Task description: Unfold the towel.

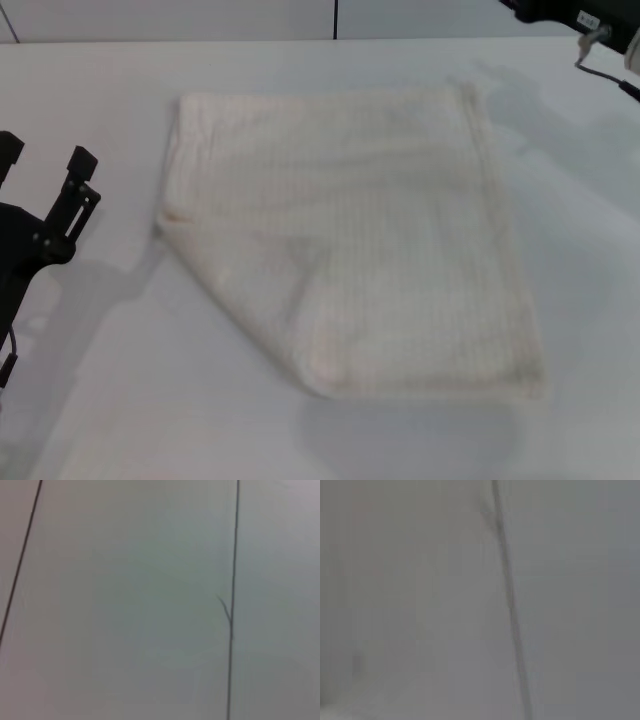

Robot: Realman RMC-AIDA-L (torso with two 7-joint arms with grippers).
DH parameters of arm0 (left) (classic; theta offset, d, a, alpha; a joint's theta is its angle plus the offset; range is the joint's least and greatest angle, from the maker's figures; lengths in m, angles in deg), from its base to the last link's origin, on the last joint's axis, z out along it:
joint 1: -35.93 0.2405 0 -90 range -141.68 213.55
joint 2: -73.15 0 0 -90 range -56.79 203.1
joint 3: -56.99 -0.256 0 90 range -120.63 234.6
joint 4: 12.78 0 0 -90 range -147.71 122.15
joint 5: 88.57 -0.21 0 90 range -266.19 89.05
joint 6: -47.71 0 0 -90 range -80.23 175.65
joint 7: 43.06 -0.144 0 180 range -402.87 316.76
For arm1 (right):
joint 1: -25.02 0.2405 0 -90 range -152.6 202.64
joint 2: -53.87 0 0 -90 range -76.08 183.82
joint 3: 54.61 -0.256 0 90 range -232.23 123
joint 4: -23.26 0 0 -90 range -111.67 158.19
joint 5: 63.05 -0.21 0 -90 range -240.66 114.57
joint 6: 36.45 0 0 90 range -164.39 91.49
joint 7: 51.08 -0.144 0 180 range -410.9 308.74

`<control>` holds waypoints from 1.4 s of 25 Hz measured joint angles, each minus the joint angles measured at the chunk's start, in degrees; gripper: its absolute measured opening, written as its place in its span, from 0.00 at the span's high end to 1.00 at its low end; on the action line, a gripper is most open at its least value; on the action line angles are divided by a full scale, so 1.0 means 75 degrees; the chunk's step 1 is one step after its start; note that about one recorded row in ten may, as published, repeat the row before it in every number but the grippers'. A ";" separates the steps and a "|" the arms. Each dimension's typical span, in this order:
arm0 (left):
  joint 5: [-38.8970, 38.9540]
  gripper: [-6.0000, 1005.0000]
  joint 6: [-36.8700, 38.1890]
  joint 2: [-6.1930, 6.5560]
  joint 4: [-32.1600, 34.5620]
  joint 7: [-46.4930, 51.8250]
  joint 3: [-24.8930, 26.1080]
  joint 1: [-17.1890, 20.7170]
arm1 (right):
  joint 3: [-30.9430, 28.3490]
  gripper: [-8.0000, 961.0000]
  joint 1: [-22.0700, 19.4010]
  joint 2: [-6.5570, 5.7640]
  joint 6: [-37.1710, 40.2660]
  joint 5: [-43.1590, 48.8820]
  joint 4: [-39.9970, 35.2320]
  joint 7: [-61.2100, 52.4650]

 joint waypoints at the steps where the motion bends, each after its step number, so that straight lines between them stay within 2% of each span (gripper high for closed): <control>1: -0.0001 0.21 0.0033 0.0003 0.0030 0.0037 -0.0036 -0.0005 | 0.0000 0.46 0.0000 0.0000 0.0000 0.0000 0.0000 0.0000; 4: 0.0001 0.21 0.0117 0.0008 0.0128 0.0125 -0.0065 -0.0060 | -0.0058 0.49 0.0246 -0.0259 0.0501 0.2788 -0.1095 -0.2779; 5: 0.0002 0.21 0.0133 0.0013 0.0188 0.0189 -0.0067 -0.0084 | -0.0110 0.52 0.0536 -0.0400 0.1011 0.4218 -0.1546 -0.4163; 6: 0.0001 0.21 0.0138 0.0014 0.0233 0.0235 -0.0068 -0.0100 | -0.0110 0.55 0.0536 -0.0400 0.1011 0.4218 -0.1546 -0.4163; 7: 0.0002 0.21 0.0142 0.0018 0.0300 0.0313 -0.0069 -0.0128 | -0.0165 0.58 0.0725 -0.0475 0.1289 0.4749 -0.1666 -0.4727; 8: 0.0001 0.21 0.0142 0.0019 0.0489 0.0511 -0.0107 -0.0196 | -0.0328 0.61 0.1153 -0.0609 0.1783 0.5572 -0.1769 -0.5625; 9: 0.0001 0.21 0.0142 0.0019 0.0489 0.0511 -0.0107 -0.0196 | -0.0328 0.65 0.1153 -0.0609 0.1783 0.5572 -0.1769 -0.5625; 10: -0.0004 0.21 0.0117 0.0019 0.0722 0.0811 -0.0209 -0.0293 | -0.0447 0.68 0.1565 -0.0680 0.2125 0.6280 -0.1776 -0.6228; 11: -0.0003 0.21 0.0105 0.0018 0.0810 0.0912 -0.0261 -0.0329 | -0.0447 0.72 0.1565 -0.0680 0.2125 0.6280 -0.1776 -0.6228; 14: -0.0008 0.21 0.0100 0.0016 0.1264 0.1215 -0.0700 -0.0556 | -0.0487 0.82 0.2056 -0.0707 0.2413 0.7376 -0.1792 -0.6959; 15: -0.0010 0.21 0.0104 0.0016 0.1343 0.1238 -0.0796 -0.0597 | -0.0483 0.84 0.2304 -0.0709 0.2573 0.7792 -0.1776 -0.7114; 18: -0.0010 0.21 0.0129 0.0014 0.1681 0.1453 -0.1167 -0.0781 | -0.0431 0.88 0.2539 -0.0705 0.2724 0.8107 -0.1691 -0.7131; 19: -0.0011 0.21 0.0133 0.0013 0.1745 0.1545 -0.1234 -0.0831 | -0.0402 0.90 0.2662 -0.0682 0.2783 0.8317 -0.1634 -0.7133; 20: -0.0018 0.21 0.0136 0.0013 0.1847 0.1731 -0.1365 -0.0930 | -0.0392 0.92 0.2855 -0.0547 0.2854 0.8875 -0.1526 -0.7136; 21: -0.0018 0.21 0.0136 0.0013 0.1847 0.1731 -0.1365 -0.0930 | -0.0392 0.93 0.2855 -0.0547 0.2854 0.8875 -0.1526 -0.7136; 22: -0.0033 0.21 0.0137 0.0012 0.1934 0.1874 -0.1473 -0.0998 | -0.0402 0.95 0.2914 -0.0451 0.2864 0.9170 -0.1482 -0.7140; 23: -0.0079 0.21 0.0139 0.0013 0.2423 0.2655 -0.1969 -0.1341 | -0.0443 0.96 0.2967 -0.0206 0.2713 0.9816 -0.1420 -0.7185; 24: -0.0085 0.21 0.0138 0.0013 0.2616 0.2940 -0.2146 -0.1457 | -0.0443 0.98 0.2967 -0.0206 0.2713 0.9816 -0.1420 -0.7185; 25: -0.0091 0.21 0.0140 0.0013 0.2981 0.3546 -0.2487 -0.1691 | -0.0460 0.99 0.2911 0.0008 0.2473 1.0235 -0.1405 -0.7226; 26: -0.0091 0.21 0.0140 0.0013 0.2981 0.3546 -0.2487 -0.1691 | -0.0460 0.99 0.2911 0.0008 0.2473 1.0235 -0.1405 -0.7226; 30: -0.0092 0.21 0.0322 0.0020 0.4132 0.5378 -0.3668 -0.2401 | -0.0433 0.99 0.2621 0.0268 0.1993 1.0331 -0.1317 -0.7210; 31: -0.0092 0.21 0.0322 0.0020 0.4132 0.5378 -0.3668 -0.2401 | -0.0433 0.99 0.2621 0.0268 0.1993 1.0331 -0.1317 -0.7210; 32: -0.0087 0.21 0.0439 0.0032 0.4467 0.5912 -0.4125 -0.2579 | -0.0417 0.99 0.2585 0.0290 0.1933 1.0323 -0.1254 -0.7199; 34: -0.0087 0.21 0.0439 0.0032 0.4467 0.5912 -0.4125 -0.2579 | -0.0395 0.99 0.2524 0.0328 0.1761 1.0323 -0.1071 -0.7183; 35: -0.0063 0.21 0.0576 0.0044 0.5002 0.6718 -0.4877 -0.2849 | -0.0391 0.99 0.2488 0.0346 0.1656 1.0323 -0.1008 -0.7179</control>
